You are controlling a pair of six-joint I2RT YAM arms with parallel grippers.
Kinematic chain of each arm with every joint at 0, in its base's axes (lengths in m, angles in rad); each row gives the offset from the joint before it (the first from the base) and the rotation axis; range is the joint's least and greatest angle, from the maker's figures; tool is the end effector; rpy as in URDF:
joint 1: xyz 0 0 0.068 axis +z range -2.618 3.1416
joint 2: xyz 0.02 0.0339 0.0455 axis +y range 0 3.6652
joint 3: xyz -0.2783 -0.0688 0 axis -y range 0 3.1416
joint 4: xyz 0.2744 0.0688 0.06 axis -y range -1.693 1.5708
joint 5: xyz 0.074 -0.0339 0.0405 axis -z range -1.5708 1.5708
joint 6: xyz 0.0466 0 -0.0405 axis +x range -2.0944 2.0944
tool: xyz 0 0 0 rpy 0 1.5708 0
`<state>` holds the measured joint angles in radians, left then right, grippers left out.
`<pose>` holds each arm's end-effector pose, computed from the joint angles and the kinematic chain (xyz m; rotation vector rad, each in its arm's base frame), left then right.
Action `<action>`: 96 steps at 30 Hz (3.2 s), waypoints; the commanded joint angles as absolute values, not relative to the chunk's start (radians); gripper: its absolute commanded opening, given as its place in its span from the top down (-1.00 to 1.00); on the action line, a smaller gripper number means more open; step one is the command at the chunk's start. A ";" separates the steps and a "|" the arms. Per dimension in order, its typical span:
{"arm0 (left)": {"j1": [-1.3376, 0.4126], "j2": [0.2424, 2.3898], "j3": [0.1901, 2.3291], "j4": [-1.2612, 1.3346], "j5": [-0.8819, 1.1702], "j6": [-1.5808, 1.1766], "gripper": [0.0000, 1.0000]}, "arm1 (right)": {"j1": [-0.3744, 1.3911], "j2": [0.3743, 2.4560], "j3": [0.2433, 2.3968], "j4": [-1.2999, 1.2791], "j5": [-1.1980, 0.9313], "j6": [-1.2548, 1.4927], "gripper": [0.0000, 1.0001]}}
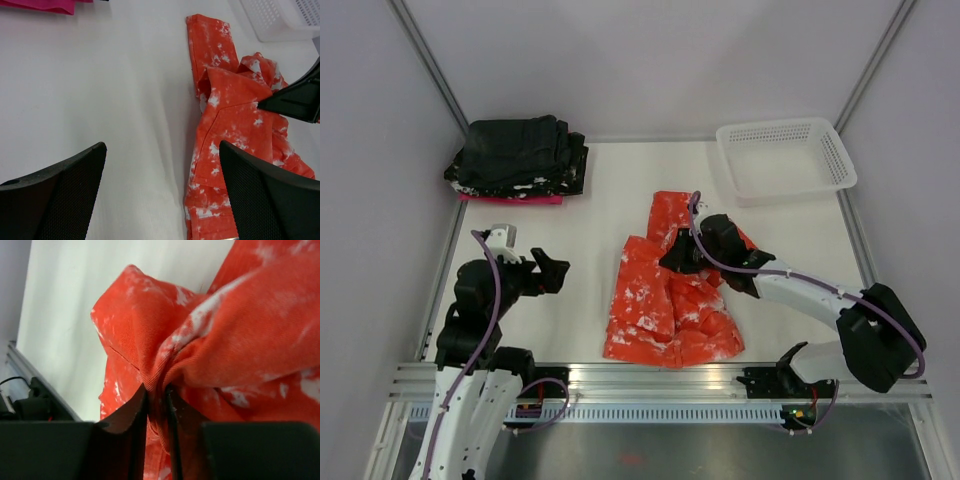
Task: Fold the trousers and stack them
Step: Move the trousers to the center of the board, then flatten the trousers out
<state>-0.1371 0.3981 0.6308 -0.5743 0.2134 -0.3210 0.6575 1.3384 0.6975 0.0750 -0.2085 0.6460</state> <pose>0.1267 -0.0274 0.3030 -0.0320 1.9374 -0.5112 0.2416 0.1987 0.2042 -0.1445 2.2841 0.9516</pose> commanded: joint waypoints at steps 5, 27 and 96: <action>-0.141 0.440 0.696 -0.546 0.308 -0.331 -0.93 | 0.661 1.442 1.046 -0.017 -0.091 0.477 -0.51; -0.719 1.207 0.781 -0.221 -0.084 -0.489 -0.90 | 0.184 1.477 0.933 -0.132 0.279 0.423 -0.80; -0.993 1.398 1.402 -0.644 -0.213 -0.373 -0.70 | 0.199 0.681 0.896 -0.689 0.172 0.601 -0.96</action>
